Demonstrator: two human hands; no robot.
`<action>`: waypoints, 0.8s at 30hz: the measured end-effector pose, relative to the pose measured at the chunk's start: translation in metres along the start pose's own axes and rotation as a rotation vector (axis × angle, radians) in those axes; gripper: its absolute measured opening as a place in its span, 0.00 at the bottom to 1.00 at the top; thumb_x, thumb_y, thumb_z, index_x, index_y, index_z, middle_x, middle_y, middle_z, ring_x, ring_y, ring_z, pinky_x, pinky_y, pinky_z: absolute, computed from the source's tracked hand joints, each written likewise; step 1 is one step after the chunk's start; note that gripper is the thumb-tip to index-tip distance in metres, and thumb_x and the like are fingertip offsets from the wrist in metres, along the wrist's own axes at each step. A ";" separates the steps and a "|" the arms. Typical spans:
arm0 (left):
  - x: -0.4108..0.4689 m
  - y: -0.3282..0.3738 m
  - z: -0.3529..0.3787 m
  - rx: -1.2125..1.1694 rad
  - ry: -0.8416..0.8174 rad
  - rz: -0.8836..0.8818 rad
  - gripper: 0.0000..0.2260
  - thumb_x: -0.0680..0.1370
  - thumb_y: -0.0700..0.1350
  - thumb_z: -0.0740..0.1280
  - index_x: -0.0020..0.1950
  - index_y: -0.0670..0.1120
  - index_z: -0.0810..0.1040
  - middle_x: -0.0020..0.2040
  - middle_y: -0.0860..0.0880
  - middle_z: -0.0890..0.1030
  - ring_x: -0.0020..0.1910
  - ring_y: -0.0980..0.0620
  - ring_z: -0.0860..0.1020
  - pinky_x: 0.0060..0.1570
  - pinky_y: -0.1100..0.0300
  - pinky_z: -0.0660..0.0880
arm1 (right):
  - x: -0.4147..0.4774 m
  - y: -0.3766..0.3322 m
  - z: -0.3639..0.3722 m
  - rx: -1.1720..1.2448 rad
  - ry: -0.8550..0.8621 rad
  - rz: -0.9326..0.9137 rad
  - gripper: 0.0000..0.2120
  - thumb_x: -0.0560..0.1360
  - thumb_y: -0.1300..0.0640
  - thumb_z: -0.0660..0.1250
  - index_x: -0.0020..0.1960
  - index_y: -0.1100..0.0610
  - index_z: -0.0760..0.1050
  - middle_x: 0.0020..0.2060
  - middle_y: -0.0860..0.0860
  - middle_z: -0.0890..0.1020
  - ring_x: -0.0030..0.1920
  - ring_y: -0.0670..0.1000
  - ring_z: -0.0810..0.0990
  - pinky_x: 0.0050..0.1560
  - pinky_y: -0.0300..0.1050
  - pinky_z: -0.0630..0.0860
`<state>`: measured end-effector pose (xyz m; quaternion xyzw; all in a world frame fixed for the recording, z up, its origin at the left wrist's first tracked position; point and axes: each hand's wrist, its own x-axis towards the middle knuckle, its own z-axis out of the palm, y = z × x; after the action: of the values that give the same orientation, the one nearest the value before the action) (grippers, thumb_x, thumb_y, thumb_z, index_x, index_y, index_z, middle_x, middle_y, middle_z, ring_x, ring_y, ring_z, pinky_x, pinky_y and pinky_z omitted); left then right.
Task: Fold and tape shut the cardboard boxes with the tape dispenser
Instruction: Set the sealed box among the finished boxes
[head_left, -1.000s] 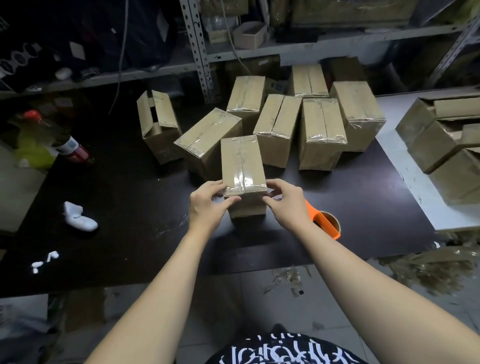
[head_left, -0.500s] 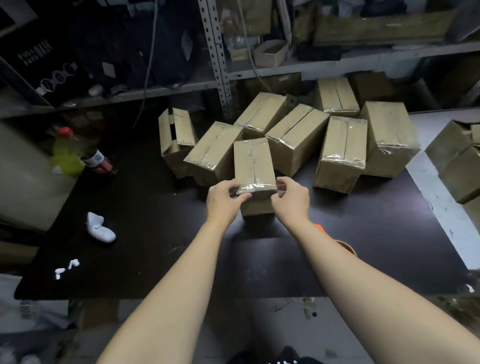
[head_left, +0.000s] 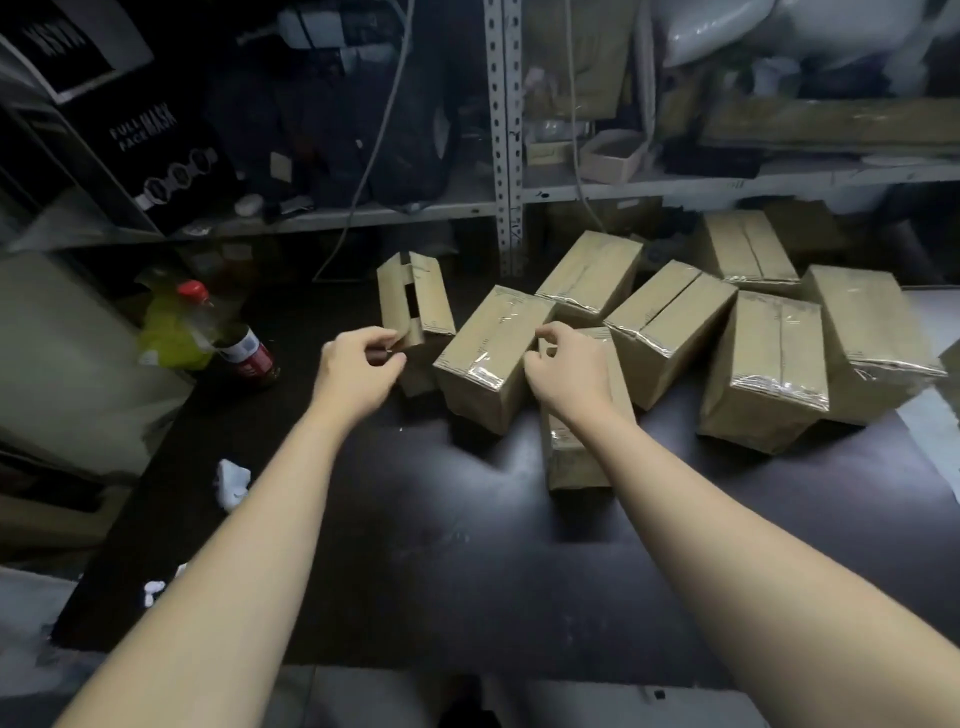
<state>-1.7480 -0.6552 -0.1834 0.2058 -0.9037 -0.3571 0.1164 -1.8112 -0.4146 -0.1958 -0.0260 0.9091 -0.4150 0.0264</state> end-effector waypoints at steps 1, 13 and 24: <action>0.014 -0.008 -0.008 0.002 0.000 -0.007 0.17 0.78 0.45 0.74 0.67 0.49 0.82 0.60 0.49 0.84 0.57 0.53 0.81 0.60 0.57 0.75 | 0.006 -0.008 0.012 0.010 -0.019 0.005 0.20 0.76 0.57 0.67 0.68 0.55 0.79 0.59 0.54 0.85 0.61 0.56 0.81 0.63 0.46 0.75; 0.185 -0.080 -0.015 0.000 -0.154 -0.062 0.21 0.81 0.52 0.70 0.73 0.50 0.76 0.68 0.46 0.79 0.67 0.44 0.77 0.64 0.47 0.76 | 0.072 -0.080 0.127 -0.184 -0.101 -0.037 0.31 0.73 0.48 0.72 0.73 0.57 0.73 0.62 0.55 0.80 0.62 0.57 0.79 0.63 0.51 0.76; 0.257 -0.107 0.042 -0.355 -0.534 -0.207 0.24 0.84 0.57 0.64 0.79 0.59 0.66 0.79 0.52 0.68 0.77 0.47 0.65 0.69 0.40 0.69 | 0.091 -0.070 0.154 -0.526 -0.146 -0.114 0.26 0.78 0.37 0.65 0.67 0.55 0.73 0.65 0.54 0.78 0.66 0.57 0.75 0.67 0.55 0.65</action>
<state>-1.9604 -0.8183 -0.2715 0.1724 -0.8001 -0.5603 -0.1272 -1.8892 -0.5826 -0.2461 -0.1132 0.9783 -0.1628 0.0608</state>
